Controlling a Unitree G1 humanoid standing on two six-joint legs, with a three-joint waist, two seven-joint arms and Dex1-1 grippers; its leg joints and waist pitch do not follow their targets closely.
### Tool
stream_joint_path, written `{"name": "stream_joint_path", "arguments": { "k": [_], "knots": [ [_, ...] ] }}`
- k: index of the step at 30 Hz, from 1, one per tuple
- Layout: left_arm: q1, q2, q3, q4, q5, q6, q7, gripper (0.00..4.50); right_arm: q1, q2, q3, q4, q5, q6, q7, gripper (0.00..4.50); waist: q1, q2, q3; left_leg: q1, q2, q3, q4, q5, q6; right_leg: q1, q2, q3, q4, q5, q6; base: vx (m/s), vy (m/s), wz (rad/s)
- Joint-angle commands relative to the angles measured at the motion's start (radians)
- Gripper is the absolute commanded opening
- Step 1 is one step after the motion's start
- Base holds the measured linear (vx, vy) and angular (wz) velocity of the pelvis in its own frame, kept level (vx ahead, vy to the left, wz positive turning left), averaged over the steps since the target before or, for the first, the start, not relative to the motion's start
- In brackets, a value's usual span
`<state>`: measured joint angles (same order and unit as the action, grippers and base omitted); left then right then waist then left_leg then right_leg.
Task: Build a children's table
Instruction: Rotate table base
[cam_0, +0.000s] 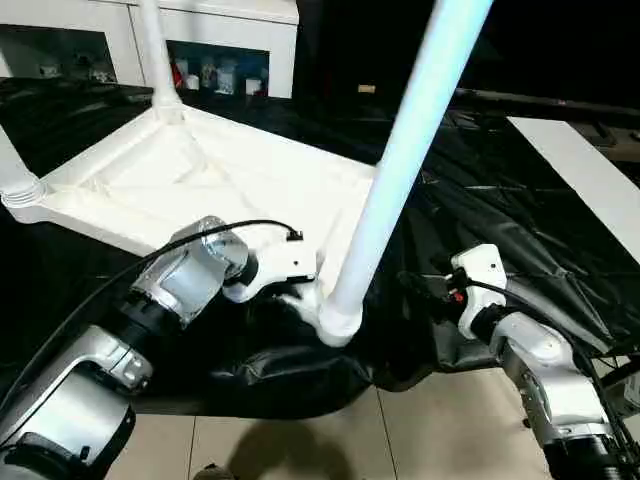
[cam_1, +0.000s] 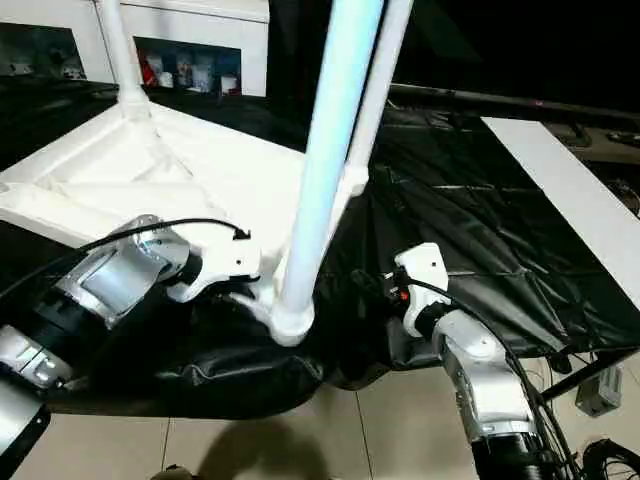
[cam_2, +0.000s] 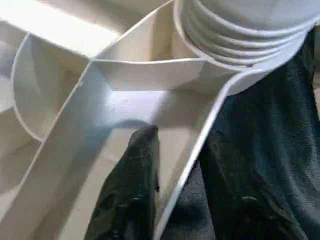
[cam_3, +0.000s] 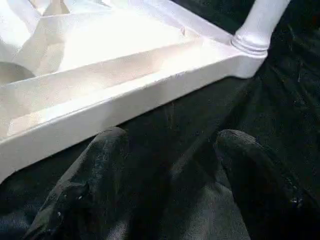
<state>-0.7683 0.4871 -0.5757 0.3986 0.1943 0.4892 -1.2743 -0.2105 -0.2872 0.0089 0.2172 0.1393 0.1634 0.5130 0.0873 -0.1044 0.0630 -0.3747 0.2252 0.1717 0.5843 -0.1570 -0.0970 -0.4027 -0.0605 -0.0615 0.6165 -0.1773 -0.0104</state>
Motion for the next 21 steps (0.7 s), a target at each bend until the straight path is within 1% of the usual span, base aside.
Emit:
{"name": "stream_joint_path", "arguments": {
  "k": [1,2,4,5,6,7,8,9,10,11,13,14,16,17,18,19,20,21],
  "knots": [
    [0.019,0.003,-0.015,-0.033,0.015,0.045,-0.003,1.21,-0.014,-0.012,0.001,0.014,-0.014,-0.008,0.003,3.17,0.000,0.023,-0.068,0.020,0.011,0.002,-0.069,-0.248,-0.031,0.047,-0.070,0.043,-0.071,-0.219,-0.179,0.000,0.000,0.00],
    [0.028,0.003,-0.006,-0.046,0.016,0.080,0.018,1.12,-0.016,-0.009,0.003,0.018,-0.015,-0.010,0.001,3.17,0.000,0.024,-0.067,0.020,0.010,0.002,-0.069,-0.250,-0.031,0.047,-0.070,0.043,-0.073,-0.229,-0.174,0.000,0.000,0.00],
    [0.033,0.000,0.000,-0.053,0.016,0.099,0.031,1.05,-0.017,-0.007,0.005,0.020,-0.016,-0.010,0.000,3.17,-0.001,0.023,-0.067,0.017,0.008,0.001,-0.070,-0.246,-0.032,0.049,-0.069,0.042,-0.073,-0.233,-0.171,0.000,0.000,0.00],
    [0.044,-0.009,0.015,-0.061,0.017,0.127,0.061,0.94,-0.018,-0.004,0.007,0.023,-0.017,-0.011,-0.001,3.17,-0.003,0.021,-0.067,0.016,0.008,0.000,-0.070,-0.247,-0.032,0.049,-0.069,0.042,-0.073,-0.237,-0.169,0.000,0.000,0.00],
    [0.055,-0.024,0.036,-0.070,0.010,0.154,0.092,0.91,-0.021,0.001,0.009,0.028,-0.018,-0.012,-0.004,3.17,-0.004,0.021,-0.068,0.016,0.008,0.000,-0.070,-0.246,-0.033,0.049,-0.069,0.042,-0.072,-0.236,-0.169,0.000,0.000,0.00],
    [0.056,-0.025,0.038,-0.071,0.009,0.155,0.094,0.87,-0.021,0.001,0.009,0.028,-0.018,-0.012,-0.004,3.17,-0.008,0.020,-0.067,0.014,0.008,0.000,-0.070,-0.248,-0.032,0.050,-0.069,0.041,-0.073,-0.241,-0.170,0.000,0.000,0.00],
    [0.075,-0.060,0.082,-0.089,-0.011,0.206,0.147,0.81,-0.023,0.008,0.013,0.036,-0.018,-0.013,-0.008,3.17,-0.009,0.018,-0.067,0.014,0.007,0.001,-0.068,-0.252,-0.029,0.050,-0.070,0.041,-0.075,-0.256,-0.167,0.000,0.000,0.00],
    [0.075,-0.060,0.082,-0.089,-0.011,0.206,0.147,0.76,-0.023,0.008,0.013,0.036,-0.018,-0.013,-0.008,3.17,-0.009,0.018,-0.067,0.014,0.006,0.001,-0.067,-0.250,-0.026,0.051,-0.070,0.041,-0.076,-0.258,-0.167,0.000,0.000,0.00],
    [0.094,-0.104,0.128,-0.108,-0.024,0.261,0.215,0.73,-0.026,0.017,0.017,0.045,-0.019,-0.015,-0.014,3.17,-0.009,0.015,-0.068,0.014,0.005,0.002,-0.065,-0.246,-0.021,0.050,-0.070,0.041,-0.078,-0.268,-0.162,0.000,0.000,0.00],
    [0.098,-0.112,0.136,-0.111,-0.025,0.271,0.229,0.71,-0.027,0.018,0.018,0.046,-0.019,-0.015,-0.014,3.17,-0.013,0.015,-0.068,0.009,0.005,0.001,-0.066,-0.236,-0.017,0.053,-0.069,0.040,-0.076,-0.259,-0.164,0.000,0.000,0.00],
    [0.114,-0.143,0.168,-0.125,-0.029,0.303,0.277,0.61,-0.029,0.026,0.020,0.049,-0.020,-0.014,-0.017,3.17,-0.018,0.015,-0.069,0.009,0.005,0.001,-0.065,-0.236,-0.012,0.052,-0.068,0.040,-0.077,-0.256,-0.164,0.000,0.000,0.00],
    [0.121,-0.164,0.184,-0.122,-0.032,0.299,0.309,0.56,-0.032,0.030,0.022,0.054,-0.023,-0.014,-0.019,3.17,-0.023,0.014,-0.069,0.008,0.002,0.001,-0.064,-0.237,-0.006,0.053,-0.066,0.038,-0.080,-0.264,-0.158,0.000,0.000,0.00],
    [0.134,-0.198,0.205,-0.112,-0.046,0.263,0.350,0.49,-0.038,0.036,0.027,0.066,-0.028,-0.016,-0.021,3.17,-0.025,0.014,-0.069,0.008,0.002,0.000,-0.064,-0.242,0.000,0.051,-0.065,0.038,-0.084,-0.276,-0.150,0.000,0.000,0.00],
    [0.140,-0.211,0.215,-0.114,-0.054,0.255,0.363,0.43,-0.040,0.038,0.028,0.069,-0.031,-0.017,-0.021,3.17,-0.029,0.004,-0.069,0.006,0.002,0.000,-0.063,-0.243,0.003,0.052,-0.064,0.036,-0.086,-0.286,-0.144,0.000,0.000,0.00],
    [0.152,-0.209,0.198,-0.110,-0.060,0.174,0.351,0.36,-0.046,0.042,0.031,0.076,-0.033,-0.018,-0.021,3.17,-0.027,0.005,-0.068,0.009,0.002,0.000,-0.063,-0.245,0.005,0.050,-0.065,0.036,-0.086,-0.296,-0.142,0.000,0.000,0.00],
    [0.156,-0.206,0.192,-0.108,-0.061,0.144,0.346,0.30,-0.048,0.043,0.032,0.078,-0.034,-0.018,-0.021,3.17,-0.023,0.009,-0.068,0.013,0.003,-0.001,-0.063,-0.250,0.009,0.047,-0.067,0.037,-0.089,-0.305,-0.141,0.000,0.000,0.00],
    [0.164,-0.193,0.174,-0.096,-0.064,0.047,0.328,0.27,-0.053,0.045,0.034,0.084,-0.034,-0.020,-0.021,3.17,-0.024,0.010,-0.068,0.012,0.003,-0.001,-0.064,-0.256,0.012,0.045,-0.066,0.037,-0.091,-0.314,-0.133,0.000,0.000,0.00],
    [0.168,-0.186,0.168,-0.088,-0.065,0.002,0.320,0.22,-0.057,0.046,0.035,0.087,-0.034,-0.020,-0.021,3.17,-0.025,0.007,-0.068,0.012,0.003,0.000,-0.064,-0.257,0.014,0.044,-0.066,0.038,-0.093,-0.316,-0.130,0.000,0.000,0.00]
  ]
}}
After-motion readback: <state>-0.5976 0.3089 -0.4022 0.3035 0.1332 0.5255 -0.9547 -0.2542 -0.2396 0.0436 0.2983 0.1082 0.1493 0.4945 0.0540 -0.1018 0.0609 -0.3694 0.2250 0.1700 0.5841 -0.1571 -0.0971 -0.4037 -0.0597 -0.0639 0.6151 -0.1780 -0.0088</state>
